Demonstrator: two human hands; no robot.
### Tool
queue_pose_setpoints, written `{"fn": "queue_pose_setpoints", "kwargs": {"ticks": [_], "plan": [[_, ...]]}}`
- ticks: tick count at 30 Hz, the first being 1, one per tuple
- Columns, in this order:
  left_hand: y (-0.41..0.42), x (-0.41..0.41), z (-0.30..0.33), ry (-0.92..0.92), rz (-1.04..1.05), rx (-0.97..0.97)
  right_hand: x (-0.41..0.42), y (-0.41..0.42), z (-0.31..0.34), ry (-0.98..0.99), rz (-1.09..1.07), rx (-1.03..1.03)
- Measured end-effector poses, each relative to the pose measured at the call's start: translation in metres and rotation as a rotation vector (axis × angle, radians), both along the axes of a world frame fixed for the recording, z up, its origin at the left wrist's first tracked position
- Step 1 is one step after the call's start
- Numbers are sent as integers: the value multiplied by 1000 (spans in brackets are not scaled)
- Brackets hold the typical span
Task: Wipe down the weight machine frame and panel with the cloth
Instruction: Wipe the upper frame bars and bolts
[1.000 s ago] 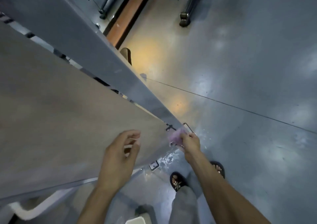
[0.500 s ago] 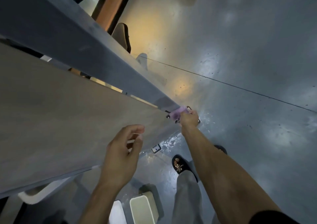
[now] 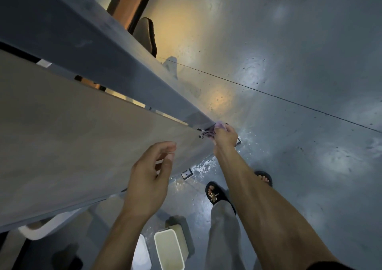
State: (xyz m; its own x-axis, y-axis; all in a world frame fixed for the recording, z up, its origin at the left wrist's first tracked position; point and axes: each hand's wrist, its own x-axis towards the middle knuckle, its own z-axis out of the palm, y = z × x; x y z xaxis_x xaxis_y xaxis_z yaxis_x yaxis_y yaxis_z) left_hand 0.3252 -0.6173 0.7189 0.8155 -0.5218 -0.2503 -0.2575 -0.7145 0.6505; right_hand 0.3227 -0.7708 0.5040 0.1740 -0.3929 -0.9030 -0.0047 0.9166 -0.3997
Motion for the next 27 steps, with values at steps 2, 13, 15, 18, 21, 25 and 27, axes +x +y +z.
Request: {"fn": "queue_pose_setpoints", "kwargs": {"ticks": [2,13,15,18,21,25,27], "plan": [[0,0,-1,13,9,-12,-1,6,12,-80,-62,-16],[3,0,2,-36,29,-30,0,21,77,-171,-55,-285],[5,-1,4,-36,39,-39,-5,24,84,-196,-15,-364],[9,-2,8,-44,60,-53,-7,22,92,-146,-1,-348],[10,-5,12,-51,79,-91,-6,17,118,-209,-10,-391],[10,-10,13,-54,93,-102,-8,22,150,-407,3,-478],[9,-13,16,-60,97,-101,-12,24,147,-332,11,-472]]}}
